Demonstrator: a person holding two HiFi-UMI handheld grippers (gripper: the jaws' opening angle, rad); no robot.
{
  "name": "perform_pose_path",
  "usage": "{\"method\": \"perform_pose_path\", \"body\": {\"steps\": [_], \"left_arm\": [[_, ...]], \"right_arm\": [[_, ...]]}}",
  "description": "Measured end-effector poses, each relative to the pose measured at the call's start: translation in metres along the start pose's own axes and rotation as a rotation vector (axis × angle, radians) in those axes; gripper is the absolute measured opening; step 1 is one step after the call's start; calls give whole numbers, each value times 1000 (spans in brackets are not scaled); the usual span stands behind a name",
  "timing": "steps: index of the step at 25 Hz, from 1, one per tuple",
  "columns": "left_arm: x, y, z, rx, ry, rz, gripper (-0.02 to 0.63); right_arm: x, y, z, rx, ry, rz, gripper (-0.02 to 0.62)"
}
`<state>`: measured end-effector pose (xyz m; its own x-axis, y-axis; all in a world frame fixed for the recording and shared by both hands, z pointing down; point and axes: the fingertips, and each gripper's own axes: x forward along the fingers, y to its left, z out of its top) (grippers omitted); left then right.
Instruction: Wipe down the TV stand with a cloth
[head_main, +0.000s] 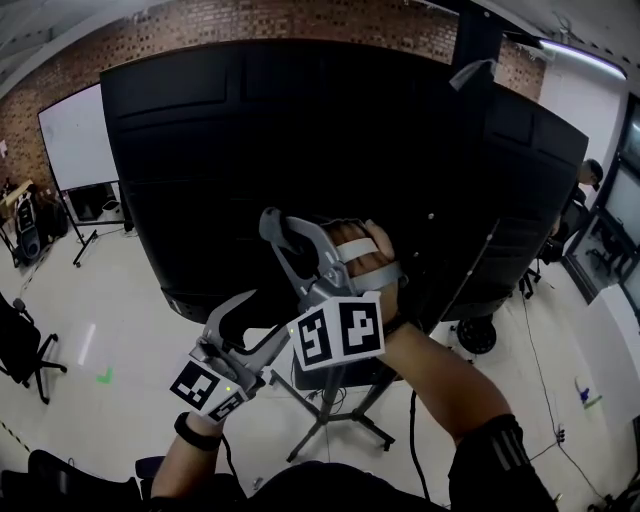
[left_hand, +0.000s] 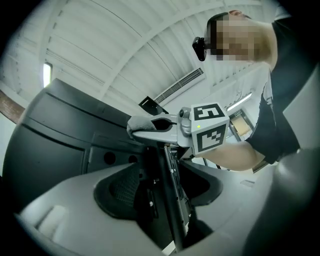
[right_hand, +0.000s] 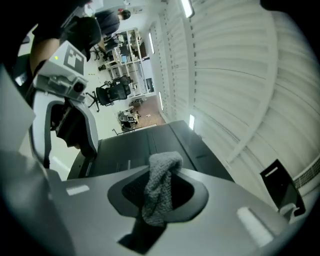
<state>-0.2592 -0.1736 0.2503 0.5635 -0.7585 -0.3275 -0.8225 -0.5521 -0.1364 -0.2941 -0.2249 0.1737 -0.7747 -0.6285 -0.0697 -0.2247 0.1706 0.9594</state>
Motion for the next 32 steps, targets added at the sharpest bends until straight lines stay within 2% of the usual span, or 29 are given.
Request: {"method": "perform_pose_path", "body": {"steps": [6,12,26,29,32], "left_arm": [[-25,26,-7,-20,5,32,275],[-30,37,-15,-48,10,25,275],[-6,9,-21,-93,-14,-104,275],[-5,7,-23,-100,-12,-117,275],[-8,12,-24,-101,-12,-113,275]], "right_arm": [[57,27,10,-166,114,51,69],[76,34,3,-236,181,69,66],[24,21,-78,-312,435,55,64],[16,18,-75,-308,439,46,64],[13,18,-53,-231,361,46,64]]}}
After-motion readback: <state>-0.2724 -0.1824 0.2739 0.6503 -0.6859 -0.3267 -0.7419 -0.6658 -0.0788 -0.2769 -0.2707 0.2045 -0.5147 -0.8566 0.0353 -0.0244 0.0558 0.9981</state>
